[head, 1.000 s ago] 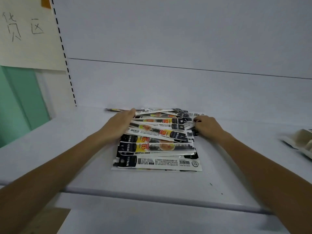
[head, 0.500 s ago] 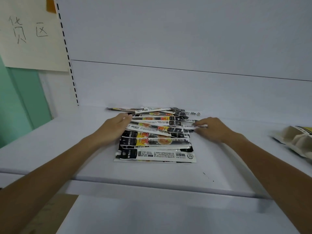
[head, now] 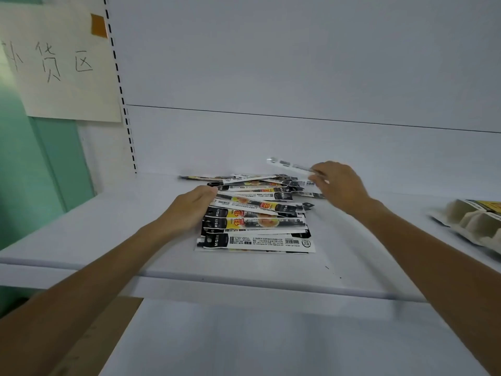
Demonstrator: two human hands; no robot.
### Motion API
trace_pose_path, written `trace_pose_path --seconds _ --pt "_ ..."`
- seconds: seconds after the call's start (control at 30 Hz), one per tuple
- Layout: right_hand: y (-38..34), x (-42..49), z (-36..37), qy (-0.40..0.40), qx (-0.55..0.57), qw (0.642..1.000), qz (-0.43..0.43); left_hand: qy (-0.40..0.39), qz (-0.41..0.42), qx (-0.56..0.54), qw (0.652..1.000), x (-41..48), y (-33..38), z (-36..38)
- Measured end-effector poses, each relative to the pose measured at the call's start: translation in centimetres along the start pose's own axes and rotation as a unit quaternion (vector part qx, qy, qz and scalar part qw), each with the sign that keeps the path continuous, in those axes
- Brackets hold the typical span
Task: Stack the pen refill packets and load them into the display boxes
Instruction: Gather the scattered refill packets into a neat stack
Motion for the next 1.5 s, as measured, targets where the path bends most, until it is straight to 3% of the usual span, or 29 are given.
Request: trace_pose_path --seconds 0.1,0.2,0.37,0.57,0.73,0.87,0.93,1.07,1.23,1.33,1.4,1.5 --pt "-2.3 0.0 2.2 -0.079 -0.046 0.996 0.005 -0.005 0.009 0.055 0.998 -0.3 0.6 0.0" --pt "-1.6 -1.3 2.7 -0.070 -0.051 0.994 0.064 0.015 0.021 0.104 0.994 -0.9 0.5 -0.5" --pt "0.3 -3.5 2.7 -0.141 0.078 0.976 0.149 -0.016 0.003 0.074 0.997 -1.6 -0.6 0.0" --pt "-1.3 -3.5 2.7 -0.129 0.149 0.956 0.216 -0.040 0.006 0.081 0.996 -1.8 0.4 0.6" --pt "-3.9 -3.2 2.3 -0.065 0.249 0.940 0.222 -0.057 0.003 0.097 0.994 -2.0 0.8 1.1" --pt "-4.2 -2.5 2.3 -0.020 0.341 0.888 0.309 -0.044 -0.035 0.091 0.994 -1.9 0.3 1.6" --pt "-4.7 -2.4 2.6 -0.048 0.378 0.863 0.331 -0.062 -0.050 0.061 0.995 -1.9 0.7 2.1" --pt "-5.9 -2.7 3.3 -0.139 0.323 0.890 0.290 -0.078 -0.017 0.064 0.995 -1.9 1.9 2.3" --pt "-4.2 -3.4 2.8 -0.131 0.210 0.937 0.248 0.003 -0.006 0.153 0.988 -1.4 0.6 0.9" --pt "-3.1 -4.1 3.0 -0.172 0.158 0.942 0.241 -0.038 -0.036 0.184 0.982 -0.6 -1.0 -0.4" --pt "-3.2 -4.1 3.3 -0.166 0.132 0.948 0.237 -0.075 -0.039 0.212 0.974 -0.2 -1.7 -0.8" --pt "-4.2 -3.9 3.5 -0.153 0.106 0.956 0.225 -0.071 -0.019 0.203 0.976 0.2 -1.2 -0.4"
Point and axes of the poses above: each hand's wrist, its own x-axis towards the middle knuckle, its own z-axis out of the palm, y = z × x, the point moved 1 cm from there along x, towards the middle knuckle, and after that the axes turned 9 degrees about x, right-handed, at the moved point
